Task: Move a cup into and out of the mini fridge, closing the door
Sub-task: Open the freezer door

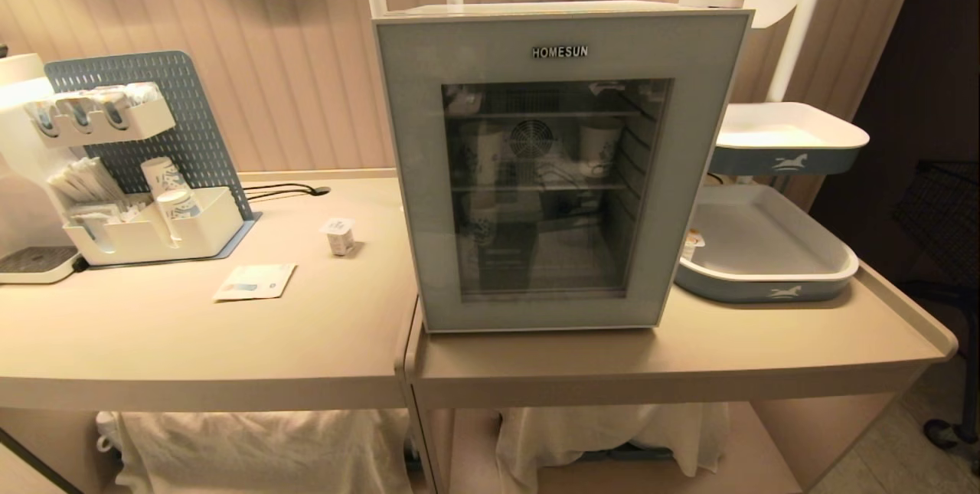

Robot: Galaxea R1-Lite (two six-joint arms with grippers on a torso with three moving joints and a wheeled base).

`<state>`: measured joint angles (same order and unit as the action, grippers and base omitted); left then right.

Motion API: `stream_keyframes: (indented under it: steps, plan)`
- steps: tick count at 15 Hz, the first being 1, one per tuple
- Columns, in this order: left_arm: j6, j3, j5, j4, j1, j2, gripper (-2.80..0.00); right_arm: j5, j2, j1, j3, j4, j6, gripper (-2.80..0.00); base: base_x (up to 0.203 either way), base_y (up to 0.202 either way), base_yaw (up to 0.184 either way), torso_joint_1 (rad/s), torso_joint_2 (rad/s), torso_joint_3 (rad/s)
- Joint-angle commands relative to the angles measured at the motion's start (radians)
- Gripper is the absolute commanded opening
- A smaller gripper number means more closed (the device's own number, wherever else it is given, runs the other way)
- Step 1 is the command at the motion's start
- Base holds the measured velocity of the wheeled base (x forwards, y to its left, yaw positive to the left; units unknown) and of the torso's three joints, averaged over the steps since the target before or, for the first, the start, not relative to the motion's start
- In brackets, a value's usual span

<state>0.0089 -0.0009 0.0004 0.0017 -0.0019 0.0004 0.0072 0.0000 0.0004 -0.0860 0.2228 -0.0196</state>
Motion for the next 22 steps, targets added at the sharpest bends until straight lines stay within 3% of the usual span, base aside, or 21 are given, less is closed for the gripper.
stream_keyframes:
  steps: [1, 5, 7, 10, 12, 14, 16, 19, 21, 22]
  plan:
    - [-0.001, -0.001, 0.001, 0.000, 0.000, 0.000, -2.80, 0.000, 0.002, 0.000, 0.000, 0.001, 0.000, -2.80, 0.000, 0.000, 0.000, 0.000, 0.00, 0.000]
    - [0.004, -0.001, 0.003, -0.002, 0.000, 0.000, -2.80, 0.000, 0.002, 0.000, 0.000, 0.001, 0.000, -2.80, 0.000, 0.000, 0.000, 0.000, 0.00, 0.000]
    - [0.013, -0.083, 0.025, 0.013, 0.000, 0.006, -2.80, 0.000, 0.002, 0.000, 0.000, 0.001, 0.000, -2.80, 0.000, 0.000, 0.000, 0.000, 0.00, 0.000]
    - [0.019, -0.447, 0.088, 0.226, 0.000, 0.070, -2.80, 0.000, 0.002, 0.000, 0.000, 0.001, 0.000, -2.80, 0.000, 0.000, 0.000, 0.000, 0.00, 0.000]
    - [0.006, -0.717, 0.079, 0.405, -0.001, 0.212, -2.80, 0.000, 0.002, 0.000, 0.000, 0.001, 0.000, -2.80, 0.000, 0.000, 0.000, 0.000, 0.00, 0.000]
    - [-0.043, -0.892, 0.036, 0.510, -0.004, 0.432, -2.80, 0.000, 0.002, 0.000, 0.000, 0.001, 0.000, -2.80, 0.000, 0.000, 0.000, 0.000, 0.00, 0.000]
    - [-0.105, -1.038, -0.054, 0.577, -0.012, 0.657, -2.80, 0.000, 0.002, 0.000, 0.000, 0.001, 0.000, -2.80, 0.000, 0.000, 0.000, 0.000, 0.00, 0.000]
    - [-0.165, -1.177, -0.247, 0.606, -0.011, 0.995, -2.80, 0.000, 0.002, 0.000, 0.000, 0.001, 0.000, -2.80, 0.000, 0.000, 0.000, 0.000, 0.00, 0.000]
    - [-0.181, -1.228, -0.442, 0.549, 0.021, 1.217, -2.80, 0.000, 0.002, 0.000, 0.000, 0.001, 0.000, -2.80, 0.000, 0.000, 0.000, 0.000, 0.00, 0.000]
    - [-0.182, -1.244, -0.600, 0.507, 0.046, 1.322, -2.80, 0.000, 0.002, 0.000, 0.000, 0.001, 0.000, -2.80, 0.000, 0.000, 0.000, 0.000, 0.00, 0.000]
